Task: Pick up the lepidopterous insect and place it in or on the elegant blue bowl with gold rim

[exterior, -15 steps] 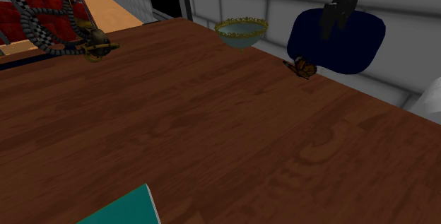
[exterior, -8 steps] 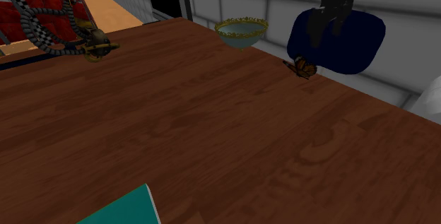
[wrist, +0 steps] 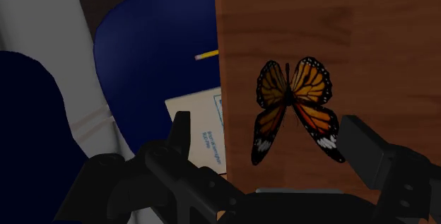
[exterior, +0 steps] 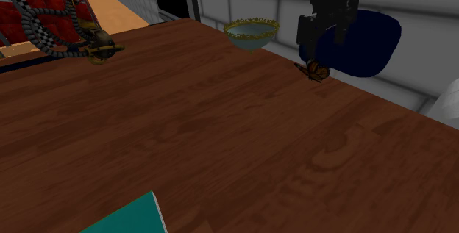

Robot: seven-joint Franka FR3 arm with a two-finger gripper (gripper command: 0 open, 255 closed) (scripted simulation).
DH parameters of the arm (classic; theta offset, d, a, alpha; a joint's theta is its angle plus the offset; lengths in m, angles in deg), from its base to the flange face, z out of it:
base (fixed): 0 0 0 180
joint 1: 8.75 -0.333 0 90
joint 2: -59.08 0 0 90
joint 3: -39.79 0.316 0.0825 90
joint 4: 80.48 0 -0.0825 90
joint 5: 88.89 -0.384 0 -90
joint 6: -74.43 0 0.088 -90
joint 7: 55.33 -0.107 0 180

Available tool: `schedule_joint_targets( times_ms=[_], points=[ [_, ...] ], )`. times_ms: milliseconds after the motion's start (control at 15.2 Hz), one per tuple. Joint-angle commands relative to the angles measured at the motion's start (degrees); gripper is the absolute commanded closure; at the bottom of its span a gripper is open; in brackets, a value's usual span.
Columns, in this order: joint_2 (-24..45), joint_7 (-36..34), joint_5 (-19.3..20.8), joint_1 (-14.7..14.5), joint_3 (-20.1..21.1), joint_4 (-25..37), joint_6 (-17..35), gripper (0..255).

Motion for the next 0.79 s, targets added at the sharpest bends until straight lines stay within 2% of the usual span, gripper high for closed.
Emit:
schedule_joint_targets(
  times_ms=[0,528,726],
  points=[
    [2.4,-4.6,-1.5,0.1,3.2,2.4,-0.6,0],
    [0.3,-4.1,-2.2,-0.5,3.3,-4.9,4.5,0],
    [0.3,-4.1,-2.2,-0.5,3.3,-4.9,4.5,0]
  ],
)
